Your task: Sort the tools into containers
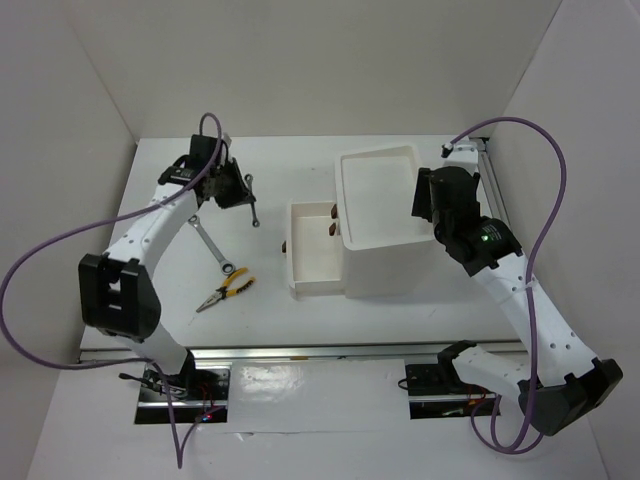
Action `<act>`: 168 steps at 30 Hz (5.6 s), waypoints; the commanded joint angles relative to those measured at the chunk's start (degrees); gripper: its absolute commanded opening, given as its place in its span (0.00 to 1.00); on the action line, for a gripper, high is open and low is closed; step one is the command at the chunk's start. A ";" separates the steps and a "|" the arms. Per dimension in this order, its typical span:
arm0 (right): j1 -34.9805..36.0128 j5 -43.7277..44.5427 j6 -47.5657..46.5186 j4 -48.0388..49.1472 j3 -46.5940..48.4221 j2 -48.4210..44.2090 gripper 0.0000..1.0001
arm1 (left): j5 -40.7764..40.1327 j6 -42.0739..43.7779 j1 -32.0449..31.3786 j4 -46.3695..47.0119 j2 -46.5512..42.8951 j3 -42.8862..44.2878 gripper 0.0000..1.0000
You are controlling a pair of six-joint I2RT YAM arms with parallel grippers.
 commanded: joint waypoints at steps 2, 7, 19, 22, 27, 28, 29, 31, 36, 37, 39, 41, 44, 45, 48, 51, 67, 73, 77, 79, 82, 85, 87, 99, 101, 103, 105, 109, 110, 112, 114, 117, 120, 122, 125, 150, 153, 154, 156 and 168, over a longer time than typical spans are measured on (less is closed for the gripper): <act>0.38 1.74 0.93 -0.31 0.24 0.24 0.73 | 12.05 -5.32 -3.98 7.08 -4.74 1.14 0.00; 0.38 1.74 0.93 -0.31 0.24 0.77 0.77 | 13.55 -8.05 -9.44 10.15 -1.67 2.20 0.00; 0.38 1.74 0.93 -0.84 0.24 0.24 0.80 | 11.00 -9.20 -12.09 11.40 3.44 0.97 0.72; 0.38 1.22 0.93 -0.31 0.24 0.77 0.80 | 11.18 -8.50 -9.81 10.77 3.44 0.97 0.78; 0.38 0.69 0.93 0.21 -0.28 0.77 0.81 | -12.61 -10.86 -6.65 -3.18 0.28 1.07 0.81; 0.38 0.17 0.93 0.21 -0.28 0.77 0.81 | -15.60 -11.48 -3.42 -4.33 -1.12 -1.99 0.82; 0.38 -0.53 0.93 0.21 -0.28 0.25 0.81 | -15.63 -11.48 -1.38 -4.95 -1.13 -3.59 0.82; 0.38 -1.07 0.40 0.21 -0.28 0.24 0.81 | -17.29 -12.88 4.40 -7.14 -1.13 -6.49 0.82; 0.38 -2.30 0.40 1.27 -0.81 -0.28 0.81 | -16.50 -11.13 12.60 -6.63 3.87 -10.45 0.80; 0.38 -2.30 0.40 1.27 -0.81 -0.28 0.81 | -16.51 -12.00 13.31 -6.63 4.66 -11.07 0.79; 0.91 -2.30 0.40 1.27 -0.81 -0.28 0.81 | -16.51 -12.79 14.10 -6.63 7.03 -11.60 0.79; 0.91 -2.30 0.40 1.27 -0.81 -0.28 0.81 | -17.03 -12.80 14.63 -6.63 8.88 -12.39 0.77; 0.91 -2.30 0.40 1.27 -0.81 -0.81 0.81 | -16.51 -13.32 14.63 -7.32 12.92 -11.60 0.77; 0.91 -2.30 0.40 1.27 -0.81 -0.81 0.81 | -16.51 -13.33 14.63 -7.33 13.62 -10.82 0.76; 0.91 -2.30 0.40 1.27 -0.81 -1.86 0.81 | -16.51 -13.33 14.63 -7.94 15.47 -9.41 0.76; 0.91 -2.30 -0.13 2.32 -1.43 -1.87 0.81 | -15.81 -13.33 14.63 -7.95 15.48 -8.70 0.76; 1.44 -1.77 -0.13 2.85 -2.04 -1.33 0.81 | -4.73 -14.64 14.46 -3.55 2.81 -8.80 0.74; 1.96 -0.72 -0.13 2.32 -1.51 -1.34 0.81 | -9.20 -20.16 11.82 -7.93 12.47 -4.39 0.73; 1.96 -0.72 -0.13 1.80 -1.51 -1.95 0.81 | -10.71 -22.37 11.20 -7.95 15.20 -5.01 0.73; 1.96 -0.72 -0.13 1.80 -1.51 -2.56 0.81 | -12.36 -22.99 11.20 -8.90 16.53 -5.01 0.73; 1.96 -0.72 -0.13 2.32 -1.51 -3.79 0.81 | -13.60 -23.52 11.73 -10.49 17.76 -5.01 0.73; 2.49 -0.72 -0.13 2.32 -1.51 -3.80 0.81 | -15.01 -24.66 12.51 -11.80 18.99 -5.01 0.72; 2.49 -0.72 -0.13 2.32 -1.51 -4.32 0.81 | -16.06 -24.67 12.52 -12.42 19.78 -3.79 0.72; 4.25 0.43 -0.13 2.85 -1.51 -6.17 0.81 | -18.79 -23.61 13.05 -17.00 26.11 2.46 0.57; 4.77 0.43 -0.13 2.85 -1.51 -6.17 0.81 | -18.79 -23.61 13.57 -16.48 26.64 2.46 0.41; 5.38 0.95 -0.13 2.24 -0.90 -6.17 0.81 | -18.79 -23.00 13.58 -16.47 27.95 1.85 0.26; 5.39 1.74 -0.13 2.24 -0.37 -6.69 0.81 | -18.79 -22.03 13.58 -15.77 28.74 1.85 0.13; 6.01 2.27 -0.13 1.71 -0.37 -7.23 0.81 | -17.65 -16.77 13.58 -15.24 31.30 2.63 0.00; 6.01 2.27 -0.13 1.71 -0.37 -7.23 0.81 | -17.65 -15.10 13.58 -15.24 31.91 2.64 0.00; 6.53 2.27 -0.13 2.24 -0.90 -7.75 0.81 | -18.17 -13.51 12.00 -14.55 29.83 3.34 0.00; 6.53 2.27 -0.13 2.24 -1.51 -7.75 0.81 | -18.18 -12.28 11.47 -13.14 26.48 3.34 0.00; 6.53 2.80 -0.13 2.24 -1.51 -7.75 0.81 | -17.39 -9.74 9.27 -6.91 17.00 0.45 0.00; 7.06 3.41 -0.13 2.24 -1.51 -8.28 0.81 | -9.31 -6.39 8.66 0.14 8.81 -3.51 0.00; 7.58 4.11 -0.13 2.24 -1.51 -8.28 0.81 | -5.46 -5.34 7.34 3.90 5.82 -5.43 0.00; 8.28 5.43 -0.13 1.71 -1.51 -8.28 0.81 | -2.97 -5.33 6.81 5.76 2.04 -6.15 0.00; 9.96 8.69 -0.13 -0.14 -0.46 -8.80 0.81 | 11.02 10.84 -14.28 8.15 3.96 7.64 0.00; 9.96 8.17 -0.13 -0.66 0.16 -8.81 0.81 | 11.00 11.63 -14.81 7.53 6.42 7.12 0.00; 9.96 8.16 -0.13 -0.66 0.16 -8.81 0.81 | 11.00 12.59 -15.59 7.52 7.03 7.12 0.00; 9.96 7.63 -0.13 -0.66 0.16 -8.81 0.81 | 10.21 12.60 -16.57 8.22 8.70 6.42 0.00; 10.49 7.63 -0.13 -0.14 0.16 -8.81 0.81 | 4.76 10.75 -20.26 4.53 10.03 7.73 0.62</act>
